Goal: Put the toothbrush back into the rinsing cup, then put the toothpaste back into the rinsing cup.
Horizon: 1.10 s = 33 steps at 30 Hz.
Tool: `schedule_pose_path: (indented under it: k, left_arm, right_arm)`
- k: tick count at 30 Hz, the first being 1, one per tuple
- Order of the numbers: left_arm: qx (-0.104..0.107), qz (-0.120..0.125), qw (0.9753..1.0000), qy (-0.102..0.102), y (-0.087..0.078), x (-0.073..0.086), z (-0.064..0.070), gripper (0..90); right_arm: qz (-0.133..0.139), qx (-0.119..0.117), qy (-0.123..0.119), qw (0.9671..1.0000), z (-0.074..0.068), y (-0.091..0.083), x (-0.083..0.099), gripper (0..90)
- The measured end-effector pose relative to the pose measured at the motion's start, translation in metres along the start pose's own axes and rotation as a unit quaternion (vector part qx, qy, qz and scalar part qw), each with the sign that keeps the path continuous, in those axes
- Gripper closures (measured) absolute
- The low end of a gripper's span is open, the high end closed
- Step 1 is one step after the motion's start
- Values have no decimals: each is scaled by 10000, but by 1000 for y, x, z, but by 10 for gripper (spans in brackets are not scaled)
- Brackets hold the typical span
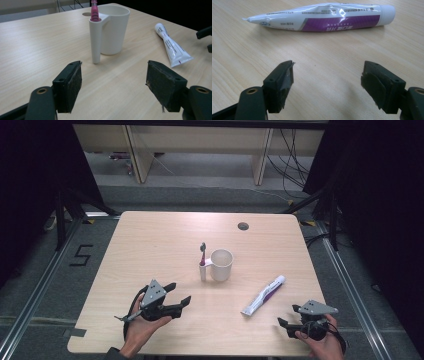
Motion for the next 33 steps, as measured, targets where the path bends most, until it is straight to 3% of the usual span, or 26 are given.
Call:
schedule_pose_path:
  k: [1, 6, 7, 11, 12, 14, 15, 20, 23, 26, 27, 30, 31, 33]
  left_arm:
    - [14, -52, 10000, 12, -2, 3, 1, 271]
    - [82, -197, 9998, -58, -10, 14, 8, 210]
    - [81, -263, 9996, -60, -12, 16, 9, 196]
    - [128, -314, 9994, -98, -17, 22, 15, 156]
    - [135, -344, 9993, -75, -19, 23, 16, 155]
    - [129, -380, 9992, -23, -21, 25, 19, 155]
    - [142, -342, 9993, -36, -22, 25, 21, 155]
    - [164, -409, 9990, 76, -22, 30, 27, 152]
    - [141, -492, 9984, 244, -21, 31, 28, 153]
    - [89, -527, 9983, 250, -20, 33, 26, 153]
    - [81, -565, 9980, 278, -21, 34, 26, 153]
    - [71, -579, 9978, 311, -20, 35, 24, 154]
    - [53, -600, 9977, 311, -21, 35, 23, 154]
    - [56, -598, 9977, 306, -21, 35, 23, 155]
  right_arm:
    - [59, 33, -124, 9999, 2, 0, -1, 265]
    - [49, 44, -64, 10000, 0, 0, -1, 265]
    - [66, 59, -182, 9998, 1, 0, -1, 265]
    - [65, 95, -184, 9998, 2, 0, -1, 265]
    - [38, 61, -70, 10000, 0, 0, -1, 265]
    - [80, 54, -159, 9998, 1, 1, -2, 265]
    - [35, 58, -10, 10000, -1, 0, -1, 265]
    - [60, 16, -100, 9999, 1, 1, -2, 265]
    - [129, 28, -110, 9999, 3, 1, -5, 265]
    - [199, 44, -17, 9998, 5, 0, -11, 265]
    - [207, -10, 160, 9997, 3, -1, -13, 265]
    - [356, 16, 20, 9994, 9, 0, -22, 266]
    - [334, -4, 191, 9993, 8, 1, -24, 266]
    - [325, 6, 205, 9993, 9, 2, -27, 297]
Point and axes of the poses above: each handheld gripper's, and its own axes: y roughly forward along the jaws, x roughly out of its underside, z roughly to its right, the point moved 5 cm from there along y, roughly forward along the jaws, and after that the axes turned 6 degrees about y, right-handed, at the moved point
